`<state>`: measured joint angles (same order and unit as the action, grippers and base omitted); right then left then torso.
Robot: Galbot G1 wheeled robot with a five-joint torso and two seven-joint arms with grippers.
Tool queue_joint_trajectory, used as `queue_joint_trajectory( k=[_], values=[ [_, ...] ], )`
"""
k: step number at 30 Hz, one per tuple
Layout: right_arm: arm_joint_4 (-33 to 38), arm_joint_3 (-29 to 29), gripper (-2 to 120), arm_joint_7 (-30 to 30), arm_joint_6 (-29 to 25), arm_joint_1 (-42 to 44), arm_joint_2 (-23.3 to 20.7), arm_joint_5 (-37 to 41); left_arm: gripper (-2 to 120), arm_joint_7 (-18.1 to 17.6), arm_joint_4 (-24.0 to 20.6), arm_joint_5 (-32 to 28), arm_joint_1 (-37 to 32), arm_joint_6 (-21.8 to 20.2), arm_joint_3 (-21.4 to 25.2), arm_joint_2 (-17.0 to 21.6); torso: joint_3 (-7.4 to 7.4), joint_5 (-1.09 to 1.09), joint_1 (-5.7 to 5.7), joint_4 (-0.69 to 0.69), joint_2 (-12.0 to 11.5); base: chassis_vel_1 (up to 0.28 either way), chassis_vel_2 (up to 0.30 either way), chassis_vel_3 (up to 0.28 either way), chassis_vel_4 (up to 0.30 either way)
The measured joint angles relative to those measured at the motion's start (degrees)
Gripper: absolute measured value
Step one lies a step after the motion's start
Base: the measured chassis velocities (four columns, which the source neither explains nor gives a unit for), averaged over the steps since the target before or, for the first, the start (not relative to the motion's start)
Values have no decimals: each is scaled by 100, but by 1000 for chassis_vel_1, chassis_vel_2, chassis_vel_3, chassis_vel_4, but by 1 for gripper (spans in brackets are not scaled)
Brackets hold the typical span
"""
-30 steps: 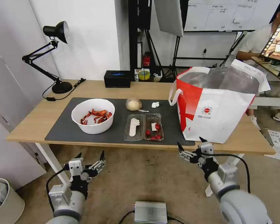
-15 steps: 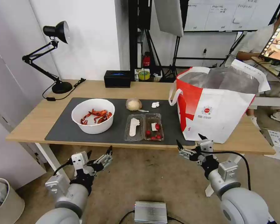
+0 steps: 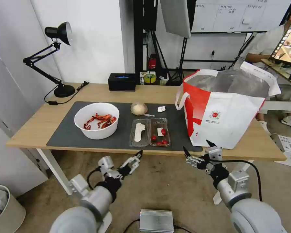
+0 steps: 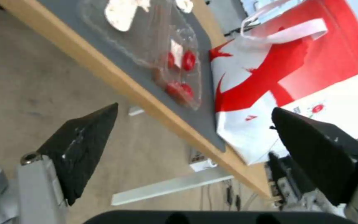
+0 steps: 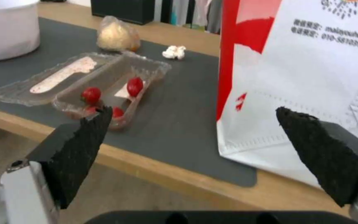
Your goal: Pick up the trash from the table and place it into the takeout bag.
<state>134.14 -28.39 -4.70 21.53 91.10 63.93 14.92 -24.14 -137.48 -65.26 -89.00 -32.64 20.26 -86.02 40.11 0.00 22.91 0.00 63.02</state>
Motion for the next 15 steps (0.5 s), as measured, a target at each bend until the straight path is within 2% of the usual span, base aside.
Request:
queue_joint_trajectory(
  k=[15],
  values=[
    [186, -254, 100, -1, -34, 438, 209, -164, 100, -262, 861, -453, 1013, 413, -524, -223, 0, 0, 0, 0, 0, 0, 0, 0, 0]
  ],
)
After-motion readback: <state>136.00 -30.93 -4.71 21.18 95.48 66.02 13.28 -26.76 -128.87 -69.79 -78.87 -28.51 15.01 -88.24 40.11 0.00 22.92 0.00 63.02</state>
